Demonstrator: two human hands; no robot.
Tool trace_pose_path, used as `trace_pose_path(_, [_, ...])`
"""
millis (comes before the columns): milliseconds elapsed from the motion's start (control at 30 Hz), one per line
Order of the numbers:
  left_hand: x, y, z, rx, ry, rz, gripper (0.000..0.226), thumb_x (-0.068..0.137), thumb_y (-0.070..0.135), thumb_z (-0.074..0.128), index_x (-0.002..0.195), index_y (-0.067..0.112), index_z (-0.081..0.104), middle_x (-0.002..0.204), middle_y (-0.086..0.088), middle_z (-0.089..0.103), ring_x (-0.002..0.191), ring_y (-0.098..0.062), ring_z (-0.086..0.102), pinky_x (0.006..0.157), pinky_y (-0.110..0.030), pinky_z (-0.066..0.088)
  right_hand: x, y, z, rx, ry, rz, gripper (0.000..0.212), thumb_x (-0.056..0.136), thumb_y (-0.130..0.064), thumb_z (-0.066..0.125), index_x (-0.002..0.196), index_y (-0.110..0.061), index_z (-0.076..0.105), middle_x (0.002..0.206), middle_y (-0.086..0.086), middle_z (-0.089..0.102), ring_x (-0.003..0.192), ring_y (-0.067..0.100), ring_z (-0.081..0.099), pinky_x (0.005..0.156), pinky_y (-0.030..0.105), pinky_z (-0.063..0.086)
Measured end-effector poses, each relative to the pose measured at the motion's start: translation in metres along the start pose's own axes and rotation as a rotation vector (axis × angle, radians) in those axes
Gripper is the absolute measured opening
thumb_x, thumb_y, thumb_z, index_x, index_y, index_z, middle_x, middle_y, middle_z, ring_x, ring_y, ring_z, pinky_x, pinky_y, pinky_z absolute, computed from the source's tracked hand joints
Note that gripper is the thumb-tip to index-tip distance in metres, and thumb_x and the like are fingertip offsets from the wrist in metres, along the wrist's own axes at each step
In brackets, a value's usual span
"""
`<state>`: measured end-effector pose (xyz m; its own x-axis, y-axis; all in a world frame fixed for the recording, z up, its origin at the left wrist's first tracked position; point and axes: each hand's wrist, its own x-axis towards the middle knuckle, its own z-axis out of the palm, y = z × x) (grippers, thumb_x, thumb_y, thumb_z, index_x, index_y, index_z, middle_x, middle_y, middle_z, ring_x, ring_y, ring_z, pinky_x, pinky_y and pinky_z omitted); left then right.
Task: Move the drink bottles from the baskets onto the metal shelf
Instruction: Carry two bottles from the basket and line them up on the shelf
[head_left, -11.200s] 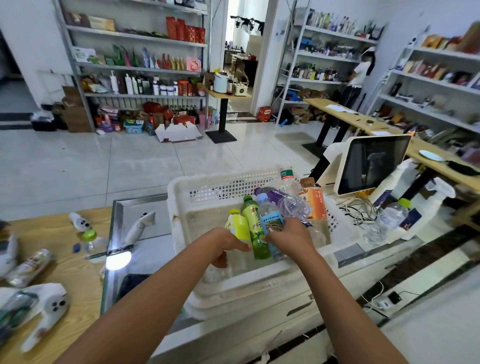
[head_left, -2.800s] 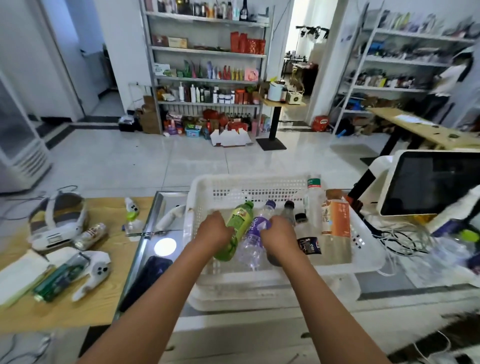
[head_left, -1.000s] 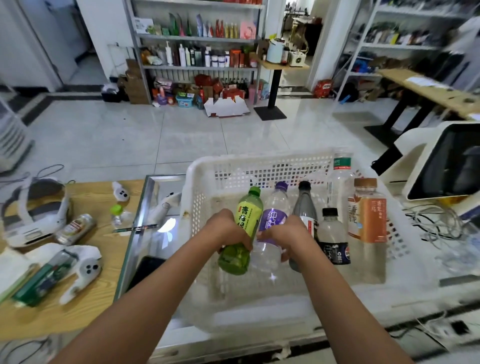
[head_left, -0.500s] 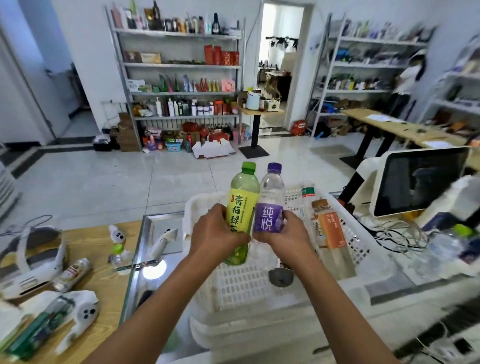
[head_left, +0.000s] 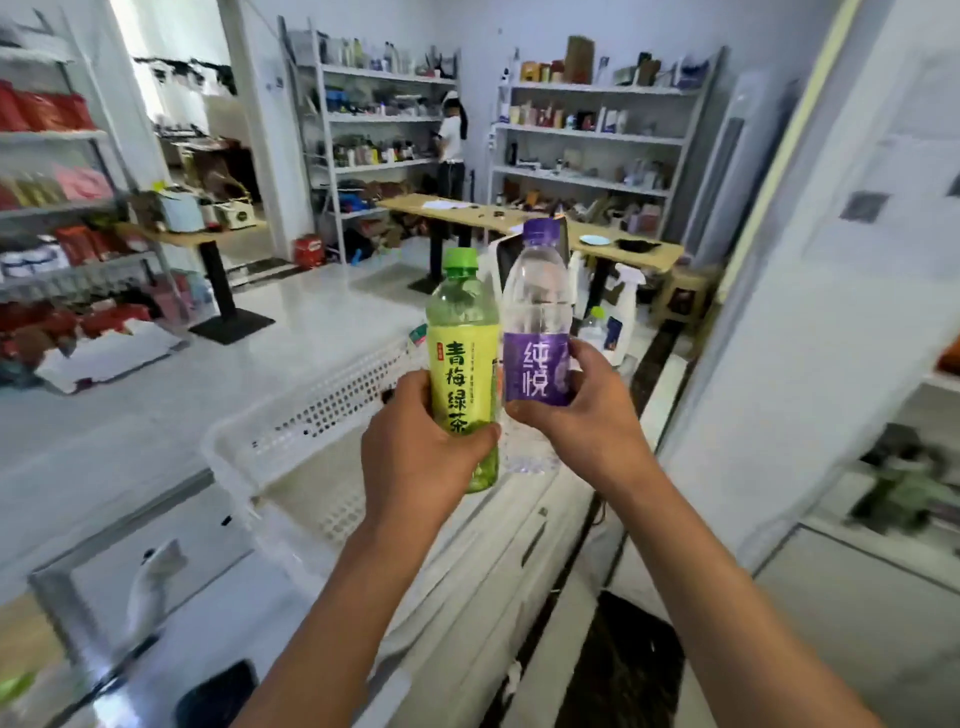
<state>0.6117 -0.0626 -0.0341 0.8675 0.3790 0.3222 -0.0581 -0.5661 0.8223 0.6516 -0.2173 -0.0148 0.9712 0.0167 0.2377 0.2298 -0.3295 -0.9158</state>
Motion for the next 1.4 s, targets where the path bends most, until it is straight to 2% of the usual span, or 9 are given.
trace_pose_path(167, [-0.046, 0.016, 0.033, -0.126, -0.202, 0.128, 0.048, 0.060, 0.039, 0.084, 0.097, 0.036, 0.056, 0.079, 0.025, 0.059, 0.077, 0.005, 0.059, 0.064, -0.022, 0.046, -0.078, 0.015, -0.048, -0.122, 0.268, 0.073, 0.059, 0.065, -0.015, 0.087, 0.107, -0.042, 0.055, 0.095, -0.009, 0.073, 0.084, 0.005, 0.070, 0.079, 0.034, 0.059])
trace_pose_path(233, [-0.071, 0.030, 0.049, -0.168, -0.303, 0.165, 0.049, 0.060, 0.040, 0.085, 0.102, 0.034, 0.059, 0.080, 0.024, 0.061, 0.077, 0.003, 0.060, 0.061, -0.018, 0.042, -0.113, 0.018, -0.075, -0.184, 0.356, 0.130, 0.060, 0.066, -0.013, 0.086, 0.112, -0.037, 0.056, 0.091, -0.009, 0.073, 0.079, 0.003, 0.070, 0.072, 0.028, 0.057])
trace_pose_path(333, [-0.118, 0.059, 0.072, -0.209, -0.448, 0.251, 0.055, 0.060, 0.041, 0.086, 0.109, 0.030, 0.062, 0.092, 0.018, 0.067, 0.079, -0.001, 0.061, 0.063, -0.018, 0.043, -0.171, 0.020, -0.122, -0.256, 0.496, 0.211, 0.062, 0.065, -0.014, 0.087, 0.118, -0.026, 0.057, 0.090, -0.007, 0.074, 0.079, 0.006, 0.071, 0.076, 0.036, 0.059])
trace_pose_path(667, [-0.328, 0.174, 0.080, -0.375, -0.799, 0.573, 0.058, 0.062, 0.040, 0.087, 0.113, 0.029, 0.061, 0.096, 0.018, 0.067, 0.080, 0.001, 0.060, 0.065, -0.009, 0.042, -0.410, -0.011, -0.249, -0.400, 0.944, 0.337, 0.070, 0.061, -0.027, 0.085, 0.125, -0.028, 0.055, 0.098, -0.010, 0.073, 0.088, 0.008, 0.069, 0.082, 0.039, 0.058])
trace_pose_path(767, [-0.400, 0.203, 0.069, -0.422, -0.884, 0.625, 0.060, 0.061, 0.040, 0.088, 0.114, 0.030, 0.061, 0.096, 0.019, 0.067, 0.080, 0.001, 0.061, 0.067, -0.014, 0.047, -0.494, -0.025, -0.274, -0.420, 1.052, 0.378, 0.056, 0.064, -0.022, 0.084, 0.110, -0.037, 0.055, 0.094, -0.013, 0.072, 0.086, 0.006, 0.069, 0.082, 0.041, 0.058])
trace_pose_path(967, [-0.548, 0.252, 0.038, -0.531, -1.057, 0.725, 0.059, 0.063, 0.037, 0.088, 0.115, 0.029, 0.061, 0.096, 0.018, 0.066, 0.084, 0.001, 0.064, 0.065, -0.004, 0.042, -0.659, -0.053, -0.309, -0.459, 1.241, 0.446, 0.059, 0.065, -0.021, 0.088, 0.108, -0.042, 0.054, 0.095, -0.016, 0.072, 0.084, 0.001, 0.069, 0.081, 0.039, 0.059])
trace_pose_path(1067, [-0.607, 0.268, 0.026, -0.554, -1.146, 0.756, 0.064, 0.062, 0.041, 0.087, 0.118, 0.031, 0.059, 0.103, 0.015, 0.069, 0.086, 0.000, 0.065, 0.073, -0.017, 0.054, -0.721, -0.067, -0.324, -0.488, 1.328, 0.479, 0.062, 0.064, -0.022, 0.089, 0.107, -0.048, 0.053, 0.092, -0.019, 0.072, 0.083, 0.000, 0.069, 0.081, 0.039, 0.059])
trace_pose_path(1167, [-0.654, 0.283, 0.018, -0.575, -1.197, 0.773, 0.064, 0.062, 0.045, 0.087, 0.118, 0.037, 0.057, 0.095, 0.020, 0.067, 0.084, 0.004, 0.063, 0.076, -0.026, 0.057, -0.771, -0.077, -0.340, -0.517, 1.400, 0.487, 0.070, 0.062, -0.024, 0.088, 0.123, -0.036, 0.055, 0.097, -0.018, 0.072, 0.088, 0.000, 0.069, 0.085, 0.040, 0.058])
trace_pose_path(1400, [-0.714, 0.325, 0.023, -0.648, -1.289, 0.813, 0.059, 0.063, 0.036, 0.088, 0.114, 0.031, 0.061, 0.084, 0.025, 0.060, 0.077, 0.015, 0.057, 0.067, -0.006, 0.043, -0.830, -0.084, -0.371, -0.553, 1.520, 0.514, 0.067, 0.061, -0.026, 0.088, 0.112, -0.046, 0.052, 0.095, -0.018, 0.072, 0.086, 0.000, 0.069, 0.085, 0.041, 0.058])
